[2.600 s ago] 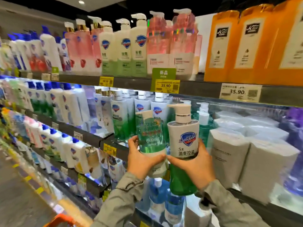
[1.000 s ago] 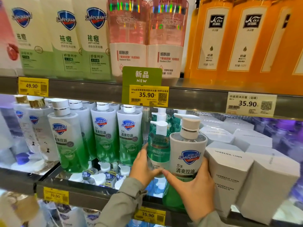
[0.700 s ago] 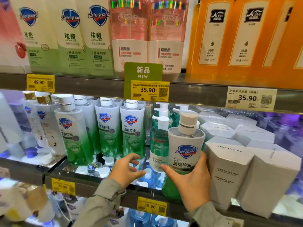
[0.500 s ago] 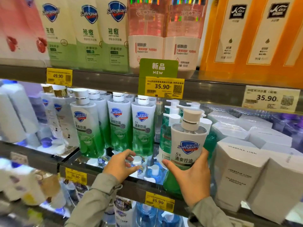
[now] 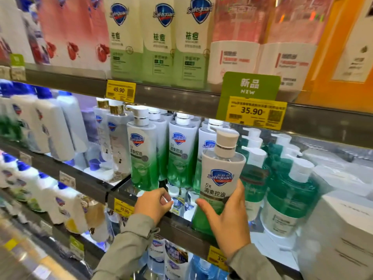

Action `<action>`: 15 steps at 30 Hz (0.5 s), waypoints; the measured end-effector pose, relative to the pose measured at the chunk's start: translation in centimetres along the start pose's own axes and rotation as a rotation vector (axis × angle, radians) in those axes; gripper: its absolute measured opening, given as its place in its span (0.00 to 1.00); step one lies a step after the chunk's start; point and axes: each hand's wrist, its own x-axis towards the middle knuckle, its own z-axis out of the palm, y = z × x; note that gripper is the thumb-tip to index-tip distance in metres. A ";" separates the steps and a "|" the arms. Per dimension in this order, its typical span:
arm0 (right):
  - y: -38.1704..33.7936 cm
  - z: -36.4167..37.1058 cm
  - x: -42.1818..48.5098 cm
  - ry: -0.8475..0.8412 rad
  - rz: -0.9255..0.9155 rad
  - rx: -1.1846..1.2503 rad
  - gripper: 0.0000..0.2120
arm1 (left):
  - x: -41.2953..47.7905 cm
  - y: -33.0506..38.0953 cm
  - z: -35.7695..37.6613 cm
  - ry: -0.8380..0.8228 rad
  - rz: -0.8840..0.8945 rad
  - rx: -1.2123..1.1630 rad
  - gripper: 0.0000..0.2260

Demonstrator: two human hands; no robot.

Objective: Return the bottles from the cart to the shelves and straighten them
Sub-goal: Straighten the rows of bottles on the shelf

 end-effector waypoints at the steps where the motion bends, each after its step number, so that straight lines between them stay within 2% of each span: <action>1: -0.1 0.8 0.3 0.008 -0.008 -0.015 0.48 | 0.0 0.2 0.0 -0.005 -0.004 0.031 0.07; 7: -0.1 4.2 2.9 0.004 -0.023 -0.018 0.45 | -0.2 0.4 0.1 -0.023 0.016 0.069 0.02; 15: 1.1 6.2 2.9 0.068 -0.023 0.114 0.40 | -0.1 0.1 0.0 0.017 0.027 0.045 0.04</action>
